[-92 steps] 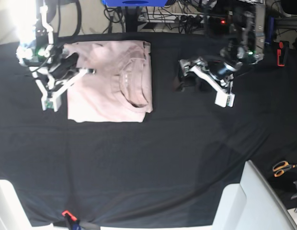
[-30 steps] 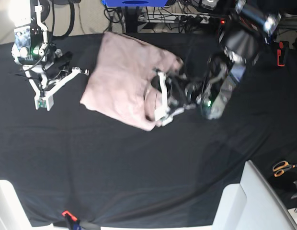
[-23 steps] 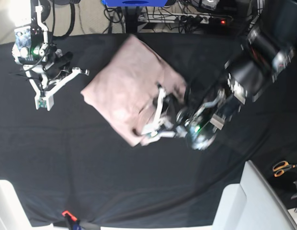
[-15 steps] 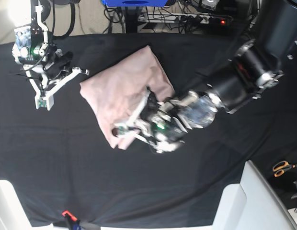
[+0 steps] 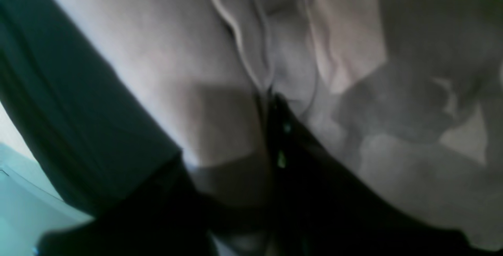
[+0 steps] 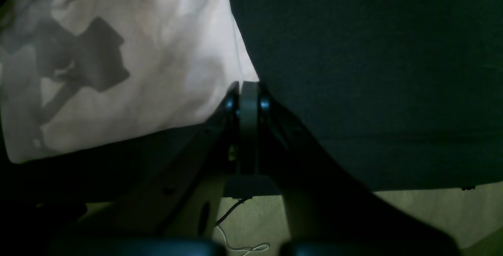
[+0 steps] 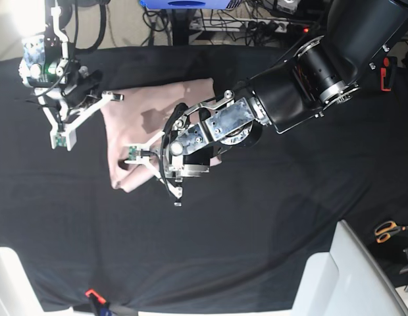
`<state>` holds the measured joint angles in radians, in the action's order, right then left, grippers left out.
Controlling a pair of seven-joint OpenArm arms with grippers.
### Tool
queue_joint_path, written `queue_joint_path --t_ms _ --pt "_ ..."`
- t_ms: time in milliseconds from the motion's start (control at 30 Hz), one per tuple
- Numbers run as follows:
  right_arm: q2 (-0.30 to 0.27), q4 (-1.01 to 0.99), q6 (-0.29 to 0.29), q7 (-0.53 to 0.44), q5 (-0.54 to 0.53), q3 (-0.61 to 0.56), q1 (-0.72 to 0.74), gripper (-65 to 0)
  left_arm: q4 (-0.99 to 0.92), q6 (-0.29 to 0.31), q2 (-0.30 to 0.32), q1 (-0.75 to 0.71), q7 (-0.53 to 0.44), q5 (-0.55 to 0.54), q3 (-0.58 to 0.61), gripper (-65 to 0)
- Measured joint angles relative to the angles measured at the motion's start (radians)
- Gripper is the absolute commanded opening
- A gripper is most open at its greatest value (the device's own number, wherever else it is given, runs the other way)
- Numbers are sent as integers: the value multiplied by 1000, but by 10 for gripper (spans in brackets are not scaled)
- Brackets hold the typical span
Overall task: Fold the T-shirt properly
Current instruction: 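Lift and rotate the bundle with the left gripper, flipping it over, then lower the bundle onto the table and square it with the left gripper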
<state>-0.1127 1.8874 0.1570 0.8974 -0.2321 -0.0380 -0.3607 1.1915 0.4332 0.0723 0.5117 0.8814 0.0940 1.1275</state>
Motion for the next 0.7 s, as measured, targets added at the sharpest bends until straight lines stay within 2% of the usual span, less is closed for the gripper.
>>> queue_joint_path --t_ms 200,267,333,433,700 --pt "0 0 0 0 0 0 0 -644 -1 2 0 15 -22 -2 2 -650" --pt "0 0 0 0 0 0 0 -644 -4 24 -1 32 -26 -5 2 -650" --pt "0 0 0 0 0 0 0 -644 -28 71 -6 45 -33 -4 1 -650" --pt "0 0 0 0 0 0 0 -644 -58 88 -16 42 -29 -1 1 -650" --pt "0 0 0 0 0 0 1 -644 -85 90 -23 43 -105 3 1 -650"
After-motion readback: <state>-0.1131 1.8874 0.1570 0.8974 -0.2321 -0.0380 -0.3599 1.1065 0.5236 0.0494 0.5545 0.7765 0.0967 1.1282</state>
